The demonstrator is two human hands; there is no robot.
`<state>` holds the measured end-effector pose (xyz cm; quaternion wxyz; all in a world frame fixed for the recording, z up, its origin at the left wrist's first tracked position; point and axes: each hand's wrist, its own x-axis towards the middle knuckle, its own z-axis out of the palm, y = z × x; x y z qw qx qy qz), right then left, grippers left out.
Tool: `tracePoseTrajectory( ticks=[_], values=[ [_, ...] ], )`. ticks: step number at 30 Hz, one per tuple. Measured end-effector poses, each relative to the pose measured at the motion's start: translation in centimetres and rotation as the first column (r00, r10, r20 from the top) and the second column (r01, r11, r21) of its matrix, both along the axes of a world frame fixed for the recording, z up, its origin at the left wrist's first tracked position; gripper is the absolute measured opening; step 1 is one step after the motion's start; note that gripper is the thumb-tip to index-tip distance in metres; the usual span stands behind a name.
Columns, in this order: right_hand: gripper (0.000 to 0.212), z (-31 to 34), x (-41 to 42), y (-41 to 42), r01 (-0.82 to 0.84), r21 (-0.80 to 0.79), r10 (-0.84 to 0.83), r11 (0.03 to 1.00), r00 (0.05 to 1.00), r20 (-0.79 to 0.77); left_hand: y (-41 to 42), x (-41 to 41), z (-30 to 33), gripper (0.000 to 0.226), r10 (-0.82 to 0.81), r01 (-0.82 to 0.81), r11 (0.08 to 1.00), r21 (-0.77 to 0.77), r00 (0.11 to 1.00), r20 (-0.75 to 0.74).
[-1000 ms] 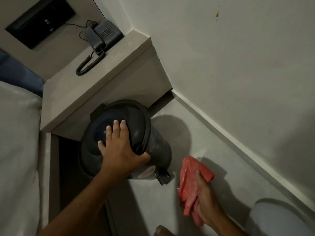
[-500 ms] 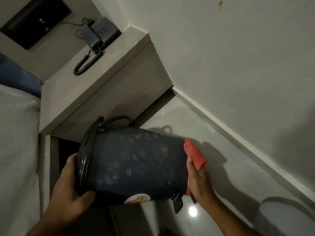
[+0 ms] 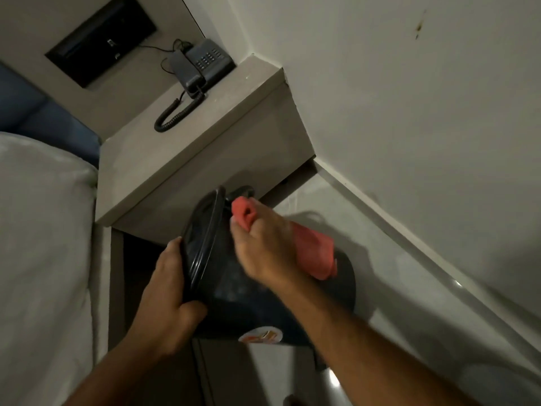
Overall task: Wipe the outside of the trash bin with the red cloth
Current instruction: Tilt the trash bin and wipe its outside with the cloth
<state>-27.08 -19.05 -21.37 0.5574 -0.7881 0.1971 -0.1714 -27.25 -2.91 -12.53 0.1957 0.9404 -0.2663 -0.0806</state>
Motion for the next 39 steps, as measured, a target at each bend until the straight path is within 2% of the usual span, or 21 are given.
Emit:
tracePoseTrajectory(
  ticks=[2,4,6,8,10,13,15,16,19,22,23,24,25,26,27,29,30,32,36,38,39],
  values=[
    [0.055,-0.4,-2.3,3.0,0.055,-0.221,-0.031,0.974,0.993,0.113,-0.9,0.4,0.1,0.096,0.024,-0.025,0.999,0.047,1.0,0.016],
    [0.074,-2.6,-5.4,4.6,-0.04,-0.38,0.113,0.924,0.979,0.172,-1.1,1.1,0.3,0.087,0.035,-0.036,0.996,0.079,0.999,0.019],
    [0.083,-6.4,-8.9,5.7,-0.119,-0.521,0.263,0.845,0.941,0.211,-1.5,1.8,0.4,0.082,0.044,-0.047,0.993,0.107,0.999,0.027],
    [0.084,-8.9,-11.2,6.2,-0.087,-0.602,0.281,0.794,0.93,0.236,-2.0,2.3,0.6,0.081,0.027,-0.03,0.989,0.146,0.999,0.026],
    [0.086,-8.9,-10.7,5.5,-0.053,-0.563,0.193,0.825,0.963,0.191,-2.5,2.2,0.7,0.079,0.011,-0.013,0.985,0.171,1.0,0.015],
    [0.077,-4.1,-5.9,2.9,0.1,-0.374,-0.077,0.922,0.994,0.077,-3.4,1.8,0.8,0.08,-0.008,0.005,0.985,0.172,1.0,0.016],
    [0.072,-1.4,-3.1,1.8,0.123,-0.297,-0.1,0.947,0.991,0.092,-4.0,1.5,0.9,0.077,-0.035,0.029,0.984,0.175,0.999,0.032],
    [0.074,-1.2,-2.8,1.9,0.111,-0.334,-0.07,0.936,0.989,0.131,-4.2,1.5,1.1,0.078,-0.033,0.028,0.981,0.192,0.999,0.021],
    [0.083,-5.3,-6.3,3.5,0.017,-0.575,0.161,0.818,0.953,0.257,-4.4,2.0,1.3,0.094,-0.009,0.015,0.966,0.26,1.0,-0.028],
    [0.079,-13.2,-12.3,3.1,-0.022,-0.805,0.331,0.593,0.918,0.219,-4.5,2.5,1.4,0.092,-0.032,0.036,0.962,0.27,0.999,-0.018],
    [0.072,-14.9,-13.8,2.3,-0.027,-0.809,0.304,0.587,0.934,0.189,-4.6,2.5,1.3,0.09,-0.039,0.042,0.966,0.254,0.999,-0.018],
    [0.066,-15.9,-14.5,1.5,-0.018,-0.774,0.218,0.633,0.964,0.156,-4.6,2.5,1.2,0.089,-0.041,0.044,0.969,0.242,0.999,-0.018],
    [0.064,-16.3,-14.5,1.0,0.007,-0.69,0.085,0.724,0.991,0.099,-4.5,2.6,1.2,0.09,-0.04,0.042,0.97,0.238,0.999,-0.015],
    [0.063,-16.1,-14.1,0.7,0.073,-0.538,-0.082,0.84,0.997,0.007,-4.4,2.6,1.2,0.091,-0.03,0.034,0.97,0.24,0.999,-0.018],
    [0.062,-15.3,-13.2,0.4,0.183,-0.313,-0.228,0.932,0.967,-0.114,-4.2,2.6,1.2,0.092,-0.019,0.025,0.97,0.242,0.999,-0.026],
    [0.063,-12.9,-10.5,-0.9,0.283,0.086,-0.245,0.955,0.919,-0.308,-4.1,2.6,1.3,0.094,0.003,0.004,0.97,0.243,0.999,-0.032],
    [0.064,-11.5,-8.9,-1.7,0.275,0.131,-0.219,0.953,0.917,-0.332,-4.2,2.5,1.3,0.096,0.015,-0.007,0.968,0.252,0.999,-0.03],
    [0.065,-7.8,-5.8,-2.7,0.215,0.06,-0.189,0.975,0.937,-0.294,-4.5,2.3,1.3,0.103,0.031,-0.025,0.961,0.276,0.999,-0.016],
    [0.069,-1.5,-2.7,1.4,0.037,-0.021,-0.036,0.999,0.998,0.053,-5.3,2.4,1.1,0.105,-0.01,0.006,0.958,0.285,1.0,0.01],
    [0.064,-2.2,-4.3,3.3,-0.074,-0.096,0.089,0.993,0.982,0.169,-4.7,2.6,1.1,0.102,-0.013,0.013,0.964,0.266,1.0,-0.003],
    [0.063,-4.1,-5.7,3.5,-0.115,-0.196,0.153,0.974,0.97,0.189,-4.2,2.7,1.2,0.102,-0.01,0.014,0.968,0.252,1.0,-0.02]
  ],
)
